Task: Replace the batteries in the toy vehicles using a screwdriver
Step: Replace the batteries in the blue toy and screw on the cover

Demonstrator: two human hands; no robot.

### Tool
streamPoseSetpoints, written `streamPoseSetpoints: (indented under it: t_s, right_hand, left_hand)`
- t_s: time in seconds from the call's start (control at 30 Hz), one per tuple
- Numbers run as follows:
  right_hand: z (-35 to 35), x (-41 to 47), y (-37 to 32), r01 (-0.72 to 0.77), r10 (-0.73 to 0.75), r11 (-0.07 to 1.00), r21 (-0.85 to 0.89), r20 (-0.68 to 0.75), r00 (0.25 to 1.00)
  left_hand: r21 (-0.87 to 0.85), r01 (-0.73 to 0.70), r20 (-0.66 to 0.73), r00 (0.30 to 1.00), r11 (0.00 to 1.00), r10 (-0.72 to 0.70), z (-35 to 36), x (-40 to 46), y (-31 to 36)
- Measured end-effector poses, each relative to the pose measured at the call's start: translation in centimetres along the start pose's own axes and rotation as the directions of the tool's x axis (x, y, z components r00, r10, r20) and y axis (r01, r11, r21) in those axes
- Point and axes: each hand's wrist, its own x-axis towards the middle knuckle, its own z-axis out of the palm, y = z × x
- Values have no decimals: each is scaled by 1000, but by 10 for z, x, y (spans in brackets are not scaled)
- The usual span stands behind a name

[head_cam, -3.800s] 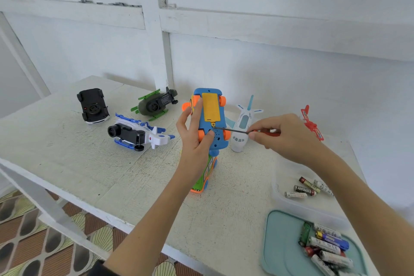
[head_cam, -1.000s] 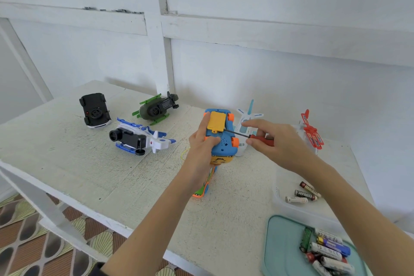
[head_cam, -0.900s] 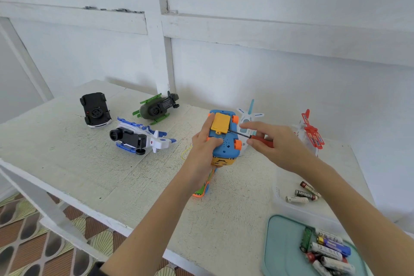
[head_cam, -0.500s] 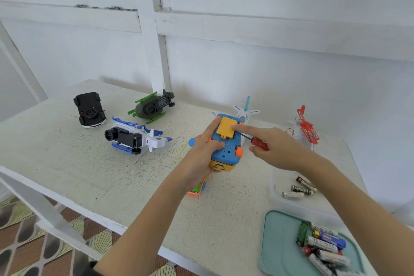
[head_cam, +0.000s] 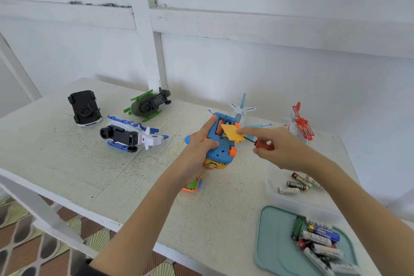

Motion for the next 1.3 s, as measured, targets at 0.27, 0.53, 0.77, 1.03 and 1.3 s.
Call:
streamPoseSetpoints:
  t_s: [0.27, 0.53, 0.77, 1.03, 1.3]
  right_hand:
    - [-4, -19, -2, -4, 4, 1000, -19, 15, 1000]
    - [14, -28, 10, -22, 90, 960, -278, 235, 968]
    - [57, -20, 0, 40, 209, 883, -468, 468, 858]
    - [50, -23, -2, 51, 319, 840, -540, 568, 759]
    - [-4, -34, 4, -226, 411, 899, -375, 548, 728]
  left_hand:
    - [-82, -92, -84, 993, 992, 85, -8, -1, 9]
    - [-11, -136, -130, 982, 991, 134, -4, -1, 18]
    - [-14, -143, -85, 986, 990, 141, 0, 7, 10]
    - [82, -172, -73, 981, 982, 178, 4, 9, 8]
    - [150, -224, -40, 972, 963, 232, 24, 8, 10]
